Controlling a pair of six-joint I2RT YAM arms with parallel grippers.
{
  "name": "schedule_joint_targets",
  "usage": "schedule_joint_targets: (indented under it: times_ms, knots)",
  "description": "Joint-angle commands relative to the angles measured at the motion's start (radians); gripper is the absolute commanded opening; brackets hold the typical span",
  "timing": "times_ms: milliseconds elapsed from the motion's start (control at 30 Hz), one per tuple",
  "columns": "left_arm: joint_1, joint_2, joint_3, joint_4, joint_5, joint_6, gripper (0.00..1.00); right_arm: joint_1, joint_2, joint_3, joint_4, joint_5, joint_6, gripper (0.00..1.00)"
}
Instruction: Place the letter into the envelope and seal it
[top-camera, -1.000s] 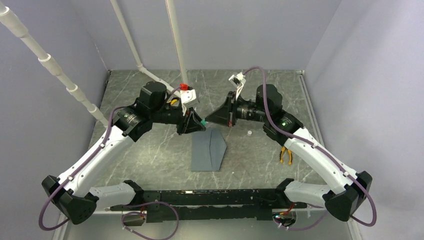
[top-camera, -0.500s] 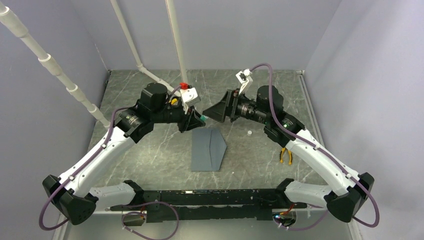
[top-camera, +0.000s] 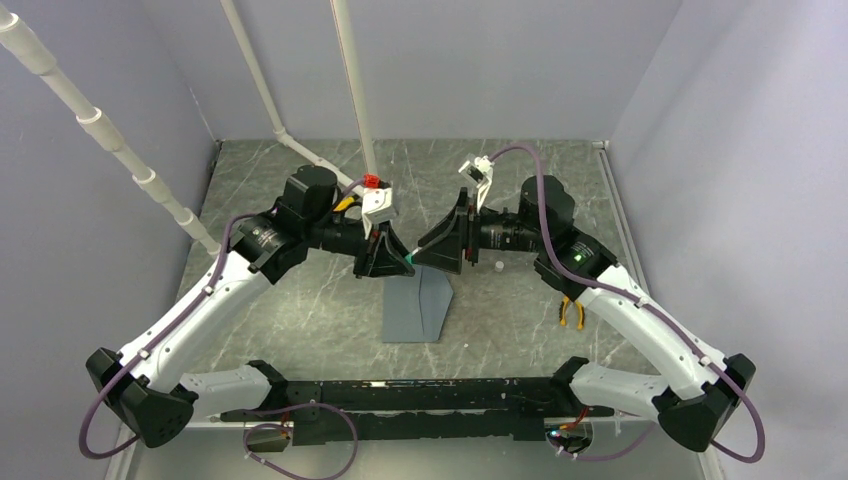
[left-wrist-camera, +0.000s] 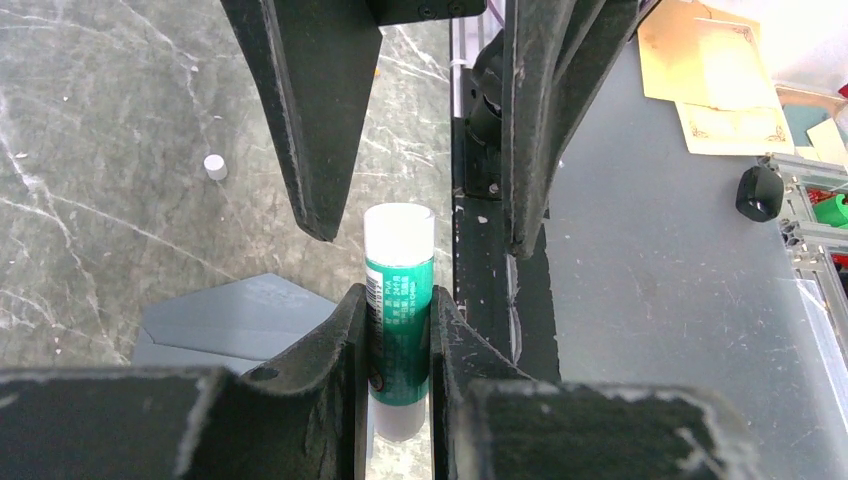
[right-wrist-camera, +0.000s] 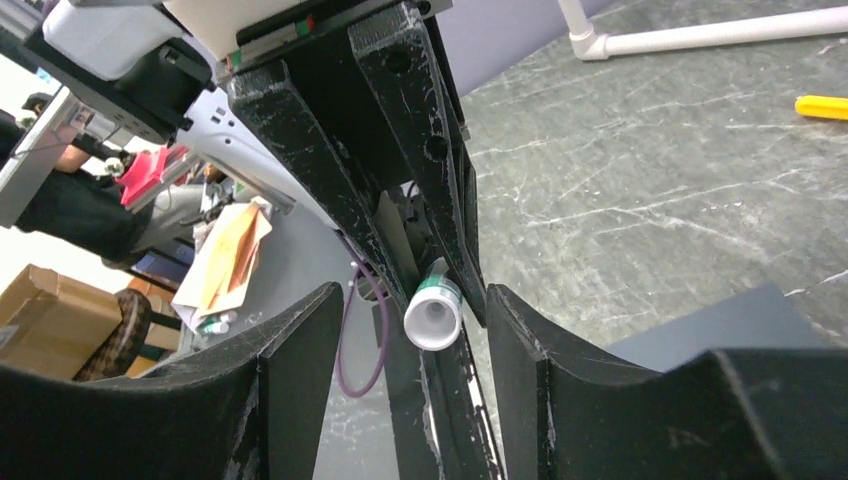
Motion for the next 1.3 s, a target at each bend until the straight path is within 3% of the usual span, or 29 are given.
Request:
schedule_joint_targets:
  times_ms: [0,67,333,400,500,567,667,700,767,833,900,967,1100,1267]
  knots:
    - [-0.001,-0.021,0.036,0.018,0.048,0.012,0.02,-0.003,0.006,0.046,-0.002,-0.046,-0.041,0.56]
    - [-0.001,-0.022,0.035,0.028,0.035,0.007,0.02,-0.004,0.008,0.047,0.002,-0.034,-0.034,0.48]
    - [0.0,-0.035,0.028,0.069,-0.075,-0.007,0.02,-0.002,0.035,0.048,0.024,0.082,0.053,0.03]
    - [-0.001,-0.042,0.027,0.069,-0.139,-0.002,0.03,-0.002,0.047,0.046,0.018,0.221,0.143,0.0]
    - [0.0,-0.066,0.008,0.062,-0.374,0.016,0.02,-0.002,0.061,0.024,-0.012,0.486,0.345,0.0]
    - [0.0,-0.081,-0.013,0.064,-0.467,0.03,0.02,-0.003,0.047,-0.029,0.063,0.543,0.465,0.0]
    - [-0.001,-0.09,-0.016,0.045,-0.472,0.038,0.02,-0.004,0.037,-0.041,0.114,0.579,0.545,0.0]
    - [-0.001,-0.09,-0.014,0.04,-0.457,0.037,0.02,-0.007,0.038,-0.032,0.121,0.561,0.529,0.04]
    - [-0.001,-0.088,-0.012,0.034,-0.426,0.036,0.03,-0.008,0.043,-0.002,0.1,0.503,0.473,0.33]
    - [-0.001,-0.087,-0.01,0.026,-0.395,0.031,0.02,-0.008,0.027,-0.011,0.114,0.445,0.407,0.55]
    - [-0.001,-0.082,-0.007,0.015,-0.342,0.029,0.03,-0.011,-0.016,-0.057,0.164,0.373,0.348,0.69]
    - [-0.001,-0.08,-0.005,0.014,-0.299,0.021,0.02,-0.015,-0.046,-0.095,0.202,0.295,0.283,0.77]
    - [-0.001,-0.066,0.003,0.021,-0.196,0.01,0.03,-0.014,-0.048,-0.103,0.204,0.137,0.198,0.83]
    - [-0.001,-0.054,0.006,0.044,-0.156,0.005,0.02,-0.014,0.001,-0.062,0.137,0.139,0.208,0.73]
